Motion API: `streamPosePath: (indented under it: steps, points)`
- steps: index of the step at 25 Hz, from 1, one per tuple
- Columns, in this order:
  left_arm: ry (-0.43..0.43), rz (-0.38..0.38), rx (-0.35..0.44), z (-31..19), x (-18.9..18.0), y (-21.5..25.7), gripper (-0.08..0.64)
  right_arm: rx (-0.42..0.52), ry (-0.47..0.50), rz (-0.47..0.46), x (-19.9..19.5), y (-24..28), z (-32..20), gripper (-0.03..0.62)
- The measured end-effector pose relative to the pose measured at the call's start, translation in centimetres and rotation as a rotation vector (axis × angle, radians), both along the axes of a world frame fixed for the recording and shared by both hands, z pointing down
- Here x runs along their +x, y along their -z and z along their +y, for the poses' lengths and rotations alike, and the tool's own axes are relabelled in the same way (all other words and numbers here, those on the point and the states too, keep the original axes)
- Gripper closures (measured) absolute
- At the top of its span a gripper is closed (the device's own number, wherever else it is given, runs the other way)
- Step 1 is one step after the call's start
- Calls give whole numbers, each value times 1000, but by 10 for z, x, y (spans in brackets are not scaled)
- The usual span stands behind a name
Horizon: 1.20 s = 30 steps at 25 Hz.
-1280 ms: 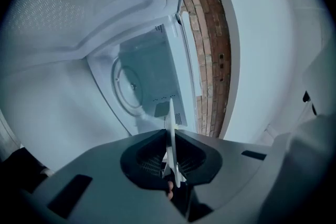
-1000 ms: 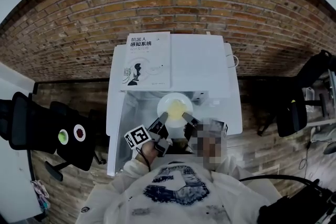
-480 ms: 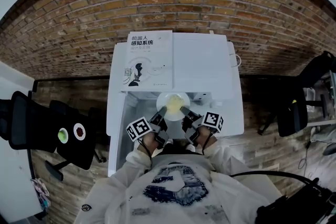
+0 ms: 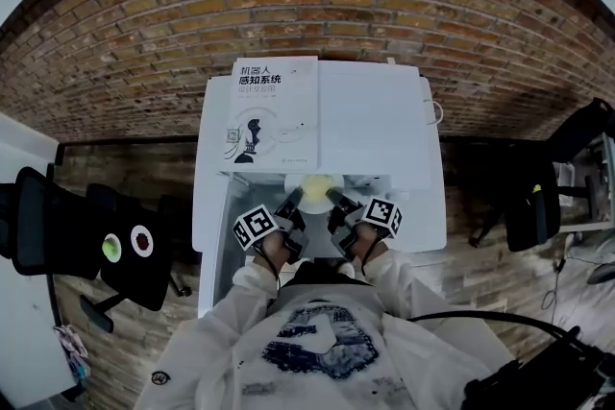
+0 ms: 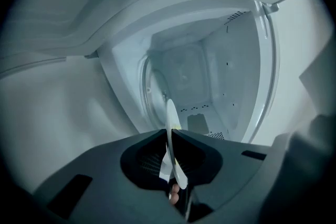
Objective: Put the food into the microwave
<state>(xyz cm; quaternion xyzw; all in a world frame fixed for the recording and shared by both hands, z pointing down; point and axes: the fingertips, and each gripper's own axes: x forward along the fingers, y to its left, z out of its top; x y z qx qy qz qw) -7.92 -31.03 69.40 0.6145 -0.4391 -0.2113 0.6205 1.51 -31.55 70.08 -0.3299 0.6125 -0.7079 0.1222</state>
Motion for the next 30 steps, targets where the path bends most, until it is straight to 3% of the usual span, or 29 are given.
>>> streamPosePath:
  steps: [8, 18, 30]
  points:
    - [8, -12, -35, -8, -5, -13, 520, -37, -7, 18, -5, -12, -7, 561]
    - [-38, -40, -19, -2, -3, -14, 503, -60, -35, 15, -5, -18, -9, 561]
    - [-89, 66, -29, 40, 30, 1, 489, -62, -50, 5, -4, -20, -13, 561]
